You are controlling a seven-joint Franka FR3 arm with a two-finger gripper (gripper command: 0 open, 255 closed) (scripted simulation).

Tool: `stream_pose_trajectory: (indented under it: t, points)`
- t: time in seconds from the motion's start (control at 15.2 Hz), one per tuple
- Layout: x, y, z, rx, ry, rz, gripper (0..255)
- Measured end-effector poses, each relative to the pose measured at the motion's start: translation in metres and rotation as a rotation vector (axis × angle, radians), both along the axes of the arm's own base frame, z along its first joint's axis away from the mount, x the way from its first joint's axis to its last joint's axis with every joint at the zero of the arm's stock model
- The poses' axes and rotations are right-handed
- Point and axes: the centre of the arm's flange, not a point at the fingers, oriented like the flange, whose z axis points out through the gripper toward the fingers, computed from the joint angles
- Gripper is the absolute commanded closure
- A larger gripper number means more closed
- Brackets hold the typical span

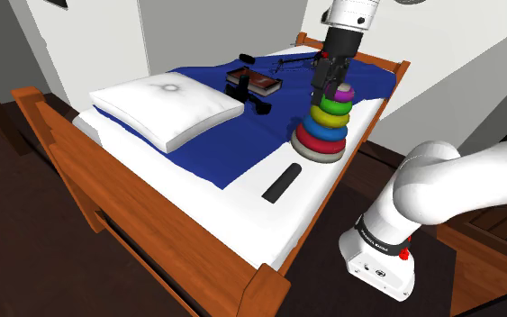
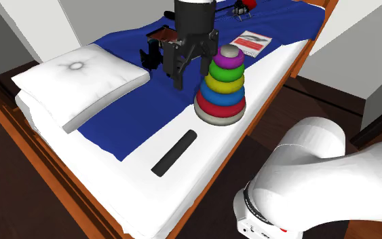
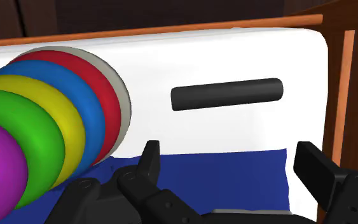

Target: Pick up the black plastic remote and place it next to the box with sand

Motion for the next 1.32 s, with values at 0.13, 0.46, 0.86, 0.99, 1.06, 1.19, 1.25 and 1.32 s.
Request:
stream_pose_trajectory:
  t: [0.13,0.46,0.86,0.99,1.06,1.19,1.25,1.32]
  points:
    - [-0.001,0.001,-0.005,0.001,0.005,-0.037,0]
    - [-0.009,0.016,-0.06,0.01,0.057,-0.433,0]
    - [-0.013,0.035,-0.138,0.021,0.13,-0.968,0]
    - [-0.014,0.045,-0.162,0.025,0.153,-1.145,0]
    - [-0.012,0.05,-0.174,0.026,0.166,-1.233,0]
    - [-0.012,0.058,-0.199,0.03,0.189,-1.401,0]
    - [-0.011,0.059,-0.207,0.031,0.194,-1.444,0]
    - [-0.011,0.06,-0.212,0.032,0.196,-1.466,0]
